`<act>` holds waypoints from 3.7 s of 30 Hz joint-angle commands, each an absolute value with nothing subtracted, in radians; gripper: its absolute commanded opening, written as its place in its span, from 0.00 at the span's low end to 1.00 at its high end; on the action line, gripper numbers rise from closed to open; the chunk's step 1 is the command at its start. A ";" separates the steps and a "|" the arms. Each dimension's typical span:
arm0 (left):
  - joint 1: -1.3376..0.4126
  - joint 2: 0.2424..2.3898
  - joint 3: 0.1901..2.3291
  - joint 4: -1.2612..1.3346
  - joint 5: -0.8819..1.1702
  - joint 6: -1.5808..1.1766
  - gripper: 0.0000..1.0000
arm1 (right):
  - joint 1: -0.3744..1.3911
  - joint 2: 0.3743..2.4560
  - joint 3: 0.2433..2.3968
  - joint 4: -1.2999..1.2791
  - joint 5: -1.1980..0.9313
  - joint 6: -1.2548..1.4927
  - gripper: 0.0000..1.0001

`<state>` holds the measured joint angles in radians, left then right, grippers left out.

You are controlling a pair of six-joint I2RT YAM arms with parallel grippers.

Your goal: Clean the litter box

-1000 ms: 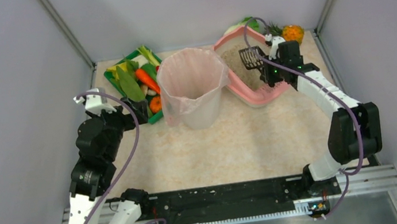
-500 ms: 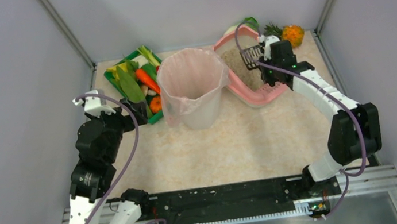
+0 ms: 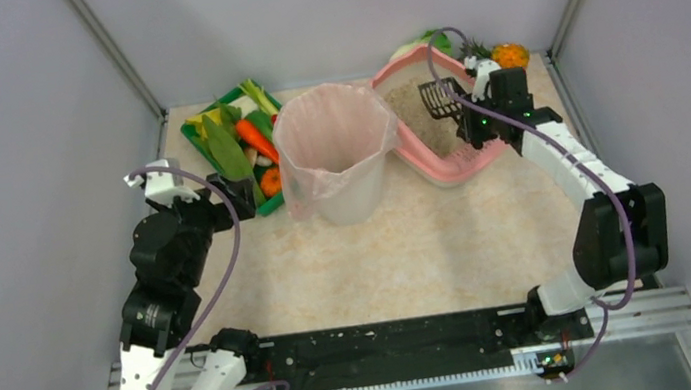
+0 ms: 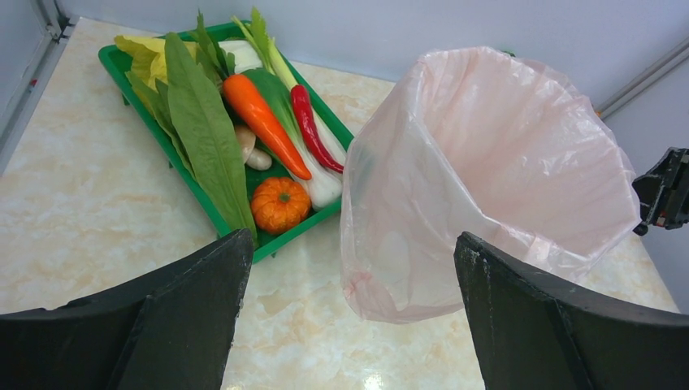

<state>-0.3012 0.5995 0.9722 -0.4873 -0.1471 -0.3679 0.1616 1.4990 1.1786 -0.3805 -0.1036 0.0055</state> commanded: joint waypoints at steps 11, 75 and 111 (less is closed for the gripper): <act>-0.301 0.571 0.967 -0.475 -0.158 -0.377 0.99 | 0.228 1.443 1.211 -0.427 0.027 -0.126 0.00; -0.302 0.592 0.957 -0.414 -0.149 -0.360 0.99 | 0.204 1.359 1.435 -0.584 0.020 -0.158 0.00; -0.302 0.555 0.938 -0.426 -0.154 -0.381 0.99 | 0.917 1.564 1.823 -0.787 0.759 -0.677 0.00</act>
<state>-0.3012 0.5652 0.9436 -0.4713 -0.1505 -0.3687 0.8566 1.5730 1.8614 -0.8833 0.5327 -0.5030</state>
